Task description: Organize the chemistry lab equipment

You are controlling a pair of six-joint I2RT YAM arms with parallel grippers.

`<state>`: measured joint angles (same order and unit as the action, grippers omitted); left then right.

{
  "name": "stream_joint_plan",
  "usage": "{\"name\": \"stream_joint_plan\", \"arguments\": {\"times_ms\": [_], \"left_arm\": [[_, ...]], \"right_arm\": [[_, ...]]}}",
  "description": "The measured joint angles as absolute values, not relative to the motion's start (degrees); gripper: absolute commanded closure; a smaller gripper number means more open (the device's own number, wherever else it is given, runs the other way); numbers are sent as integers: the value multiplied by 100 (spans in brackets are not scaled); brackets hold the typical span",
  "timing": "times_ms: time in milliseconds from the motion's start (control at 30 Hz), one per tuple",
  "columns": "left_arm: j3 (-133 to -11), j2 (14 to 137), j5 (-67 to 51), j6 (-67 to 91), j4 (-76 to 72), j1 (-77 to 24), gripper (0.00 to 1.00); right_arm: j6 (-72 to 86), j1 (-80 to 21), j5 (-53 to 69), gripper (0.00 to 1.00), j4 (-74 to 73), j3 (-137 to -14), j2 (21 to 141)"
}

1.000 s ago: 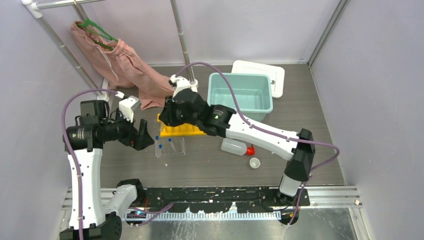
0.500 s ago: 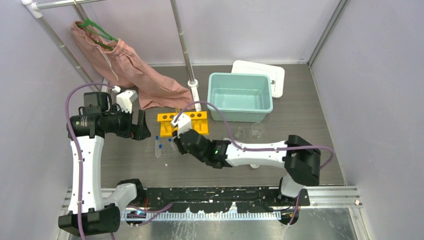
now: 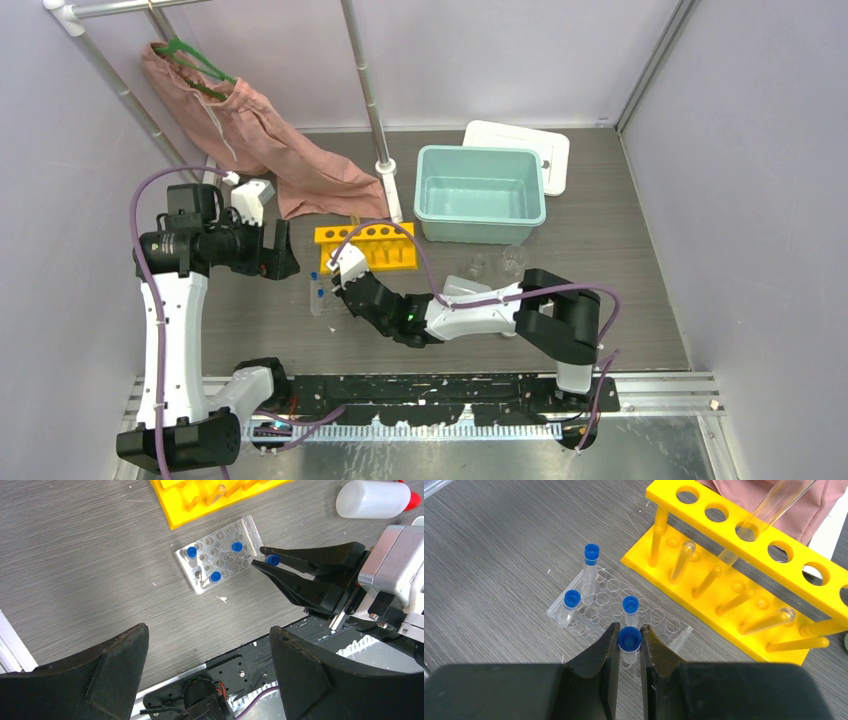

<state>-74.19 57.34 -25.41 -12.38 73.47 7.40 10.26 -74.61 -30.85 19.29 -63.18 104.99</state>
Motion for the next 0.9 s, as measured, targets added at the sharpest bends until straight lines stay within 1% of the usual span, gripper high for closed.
{"name": "stream_joint_plan", "arguments": {"times_ms": [900], "left_arm": [[-7419,5760,-2394,-1238,7286,740,9]], "right_arm": [[1081,-7577,-3212,99,2239,-6202,10833]]}}
